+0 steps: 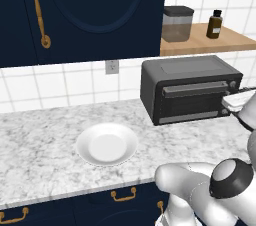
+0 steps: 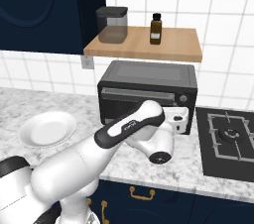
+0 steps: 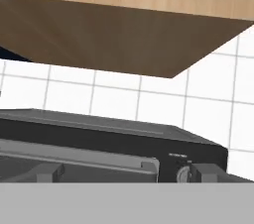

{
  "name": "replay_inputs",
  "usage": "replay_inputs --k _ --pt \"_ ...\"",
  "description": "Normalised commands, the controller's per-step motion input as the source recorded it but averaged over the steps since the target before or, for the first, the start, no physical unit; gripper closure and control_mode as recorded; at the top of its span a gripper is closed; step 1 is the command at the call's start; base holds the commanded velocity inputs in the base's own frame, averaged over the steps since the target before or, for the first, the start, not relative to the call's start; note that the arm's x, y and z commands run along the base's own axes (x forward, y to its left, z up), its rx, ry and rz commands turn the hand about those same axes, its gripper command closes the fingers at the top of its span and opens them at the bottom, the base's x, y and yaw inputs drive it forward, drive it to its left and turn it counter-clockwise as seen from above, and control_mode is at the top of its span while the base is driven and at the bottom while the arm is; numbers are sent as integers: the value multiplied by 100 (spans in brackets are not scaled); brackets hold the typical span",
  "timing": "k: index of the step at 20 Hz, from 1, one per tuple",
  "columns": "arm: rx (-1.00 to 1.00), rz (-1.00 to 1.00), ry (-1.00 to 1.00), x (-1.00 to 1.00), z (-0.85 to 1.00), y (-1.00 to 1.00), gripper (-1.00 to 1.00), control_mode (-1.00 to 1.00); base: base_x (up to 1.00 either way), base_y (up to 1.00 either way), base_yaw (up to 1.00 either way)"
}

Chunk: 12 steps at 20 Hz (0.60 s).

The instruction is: Pick up the kebab skewer and baguette bread, and place them inside the toaster oven. Close the toaster oven door and start by setting the timer.

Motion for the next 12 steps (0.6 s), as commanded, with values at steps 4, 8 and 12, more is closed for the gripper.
replay_inputs --k 4,8,12 --pt "3 0 11 -20 0 -51 -100 -100 0 0 0" --pt "1 0 17 -11 -8 -36 -100 -100 0 0 0" --pt "1 0 8 0 -31 -24 -100 -100 0 0 0"
